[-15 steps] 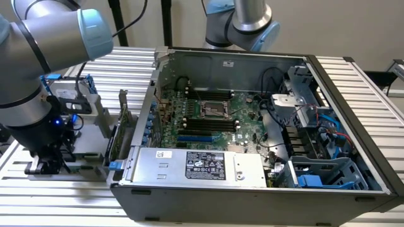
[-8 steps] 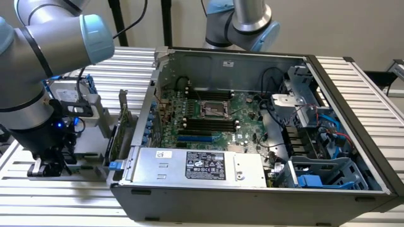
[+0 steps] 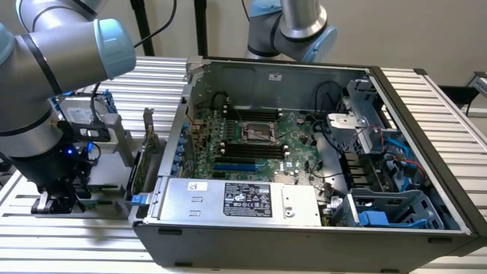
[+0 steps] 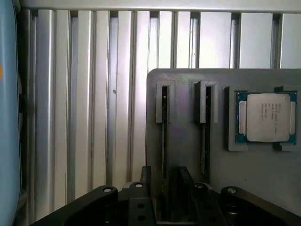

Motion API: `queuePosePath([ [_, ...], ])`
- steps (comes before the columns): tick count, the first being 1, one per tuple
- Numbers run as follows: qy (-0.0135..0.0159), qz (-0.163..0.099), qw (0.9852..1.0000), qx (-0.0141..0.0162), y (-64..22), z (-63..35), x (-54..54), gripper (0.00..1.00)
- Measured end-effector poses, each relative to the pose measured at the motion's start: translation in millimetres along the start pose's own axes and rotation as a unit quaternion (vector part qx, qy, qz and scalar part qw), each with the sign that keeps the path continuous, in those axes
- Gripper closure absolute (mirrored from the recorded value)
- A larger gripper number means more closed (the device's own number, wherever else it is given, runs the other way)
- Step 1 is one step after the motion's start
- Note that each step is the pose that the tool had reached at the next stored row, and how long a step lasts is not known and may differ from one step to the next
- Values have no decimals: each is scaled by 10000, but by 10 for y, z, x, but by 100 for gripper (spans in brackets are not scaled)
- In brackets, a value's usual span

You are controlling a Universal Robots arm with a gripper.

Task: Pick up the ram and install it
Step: 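Pick up the ram and move it above insertion slot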

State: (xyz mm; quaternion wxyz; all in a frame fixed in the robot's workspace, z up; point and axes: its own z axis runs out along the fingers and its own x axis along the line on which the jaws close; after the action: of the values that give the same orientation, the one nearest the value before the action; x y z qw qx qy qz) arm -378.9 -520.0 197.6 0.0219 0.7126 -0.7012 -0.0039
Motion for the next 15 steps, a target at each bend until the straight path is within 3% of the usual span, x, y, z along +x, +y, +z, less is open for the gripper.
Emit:
queuePosePath([
  [7, -1, 0, 10000, 0, 22, 6, -5, 66],
  [8, -1, 0, 10000, 0, 22, 6, -6, 73],
  [12, 0, -1, 10000, 0, 22, 7, -11, 75],
  [15, 0, -1, 10000, 0, 22, 7, -12, 87],
])
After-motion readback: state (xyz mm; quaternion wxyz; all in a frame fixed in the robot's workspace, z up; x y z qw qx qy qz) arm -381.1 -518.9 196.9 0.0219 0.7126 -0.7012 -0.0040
